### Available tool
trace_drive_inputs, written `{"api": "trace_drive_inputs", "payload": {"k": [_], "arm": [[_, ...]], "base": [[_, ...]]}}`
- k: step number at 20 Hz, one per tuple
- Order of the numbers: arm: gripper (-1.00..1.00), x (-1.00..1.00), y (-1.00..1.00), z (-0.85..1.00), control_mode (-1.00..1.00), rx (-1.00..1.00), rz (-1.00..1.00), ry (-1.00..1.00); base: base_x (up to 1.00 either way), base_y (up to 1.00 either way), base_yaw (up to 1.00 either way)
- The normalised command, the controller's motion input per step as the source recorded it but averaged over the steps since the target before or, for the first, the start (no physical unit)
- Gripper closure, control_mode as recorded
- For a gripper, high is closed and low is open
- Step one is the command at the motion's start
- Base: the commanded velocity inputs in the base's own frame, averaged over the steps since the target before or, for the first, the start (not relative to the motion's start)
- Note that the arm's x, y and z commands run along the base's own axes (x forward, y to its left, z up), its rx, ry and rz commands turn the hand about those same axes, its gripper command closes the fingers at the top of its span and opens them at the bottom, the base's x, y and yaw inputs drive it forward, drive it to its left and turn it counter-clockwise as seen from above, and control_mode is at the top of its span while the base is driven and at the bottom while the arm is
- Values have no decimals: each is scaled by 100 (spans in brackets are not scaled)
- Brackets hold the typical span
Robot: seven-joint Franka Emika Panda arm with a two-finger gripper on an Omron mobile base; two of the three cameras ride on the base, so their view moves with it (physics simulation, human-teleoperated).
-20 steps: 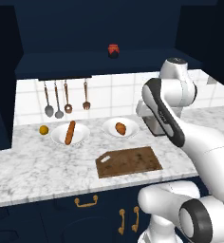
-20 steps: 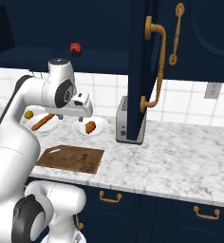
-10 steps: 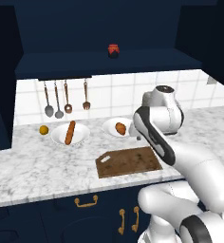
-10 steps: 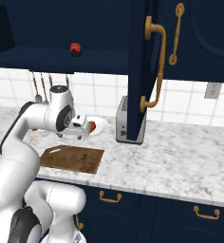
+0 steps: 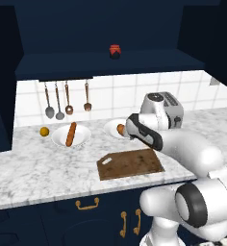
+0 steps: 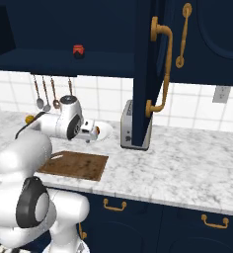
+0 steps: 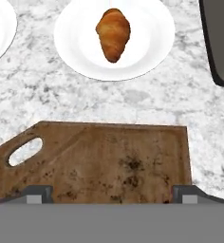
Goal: From the different types of pastries on the counter, select a croissant and place it on the cutting board. Then retrieve a jar of jam from the cabinet and place it alongside the croissant on the cutting board.
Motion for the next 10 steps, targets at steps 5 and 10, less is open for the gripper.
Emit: {"api": "trace_drive_inputs", "payload": {"k": [5,10], "arm": [[-100,100,0,0,-100,0,0,19],[-100,89,10,-19,-100,0,0,6]], "base": [[0,0,0],[0,0,0]]}}
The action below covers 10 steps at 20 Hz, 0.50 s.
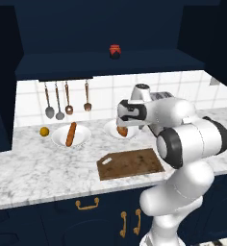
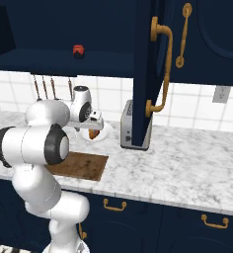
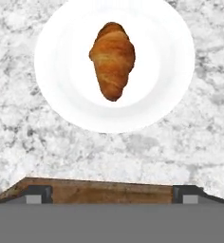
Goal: From the different types of pastries on the counter, select a croissant and place it on the cutting board. Then retrieve a jar of jam from the cabinet and place it alongside the croissant on the cutting board.
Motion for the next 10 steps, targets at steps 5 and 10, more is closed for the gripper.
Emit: {"api": "trace_drive_inputs", "payload": {"k": [5,10], "arm": [[-100,75,10,-50,-100,0,0,0],[-100,62,0,-40,-100,0,0,0]], "base": [[0,0,0],[0,0,0]]}}
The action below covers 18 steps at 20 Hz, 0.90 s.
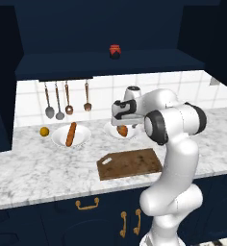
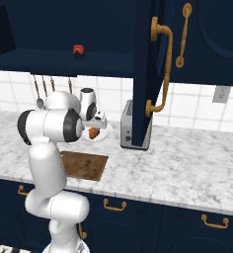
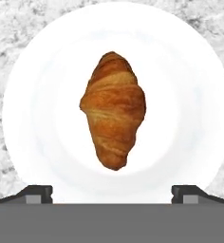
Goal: From the different types of pastries on the counter, select a croissant and place it on the cutting board. Then retrieve a jar of jam from the cabinet and place it alongside the croissant on the cutting board.
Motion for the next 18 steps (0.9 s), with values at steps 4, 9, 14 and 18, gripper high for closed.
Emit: {"api": "trace_drive_inputs", "payload": {"k": [4,9,14,18], "arm": [[-100,38,0,-37,-100,-1,0,0],[-100,14,0,-28,-100,0,0,0],[-100,12,0,-22,-100,0,0,0],[-100,8,0,-26,-100,0,0,0]], "base": [[0,0,0],[0,0,0],[0,0,0],[0,0,0]]}}
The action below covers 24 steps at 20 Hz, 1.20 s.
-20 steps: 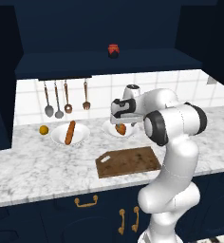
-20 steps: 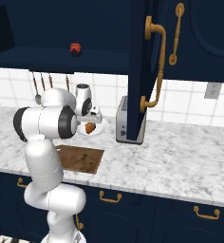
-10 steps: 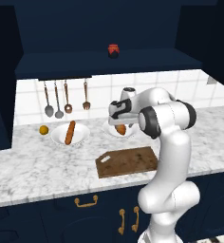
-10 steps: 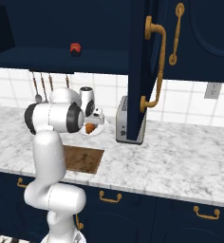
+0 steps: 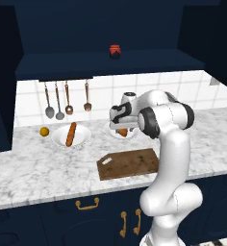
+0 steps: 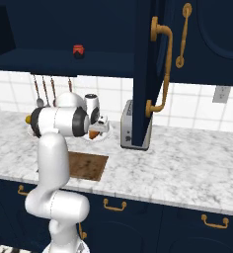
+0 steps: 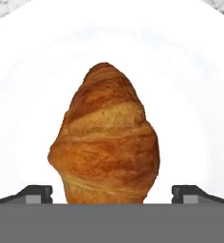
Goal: From the different types of pastries on the counter, select a croissant and place it on the cutting board. Then retrieve a jar of jam from the cabinet and place it alongside the croissant on the cutting board.
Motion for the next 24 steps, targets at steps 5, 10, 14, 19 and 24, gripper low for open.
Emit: {"api": "trace_drive_inputs", "payload": {"k": [5,10,14,19,24], "arm": [[100,7,10,-7,-100,0,0,0],[100,-5,2,41,-100,3,0,-3],[100,-58,0,64,-100,1,0,-12],[100,-89,0,17,-100,0,0,-12],[100,-100,-1,0,-100,0,0,-12]], "base": [[0,0,0],[0,0,0],[0,0,0],[0,0,0],[0,0,0]]}}
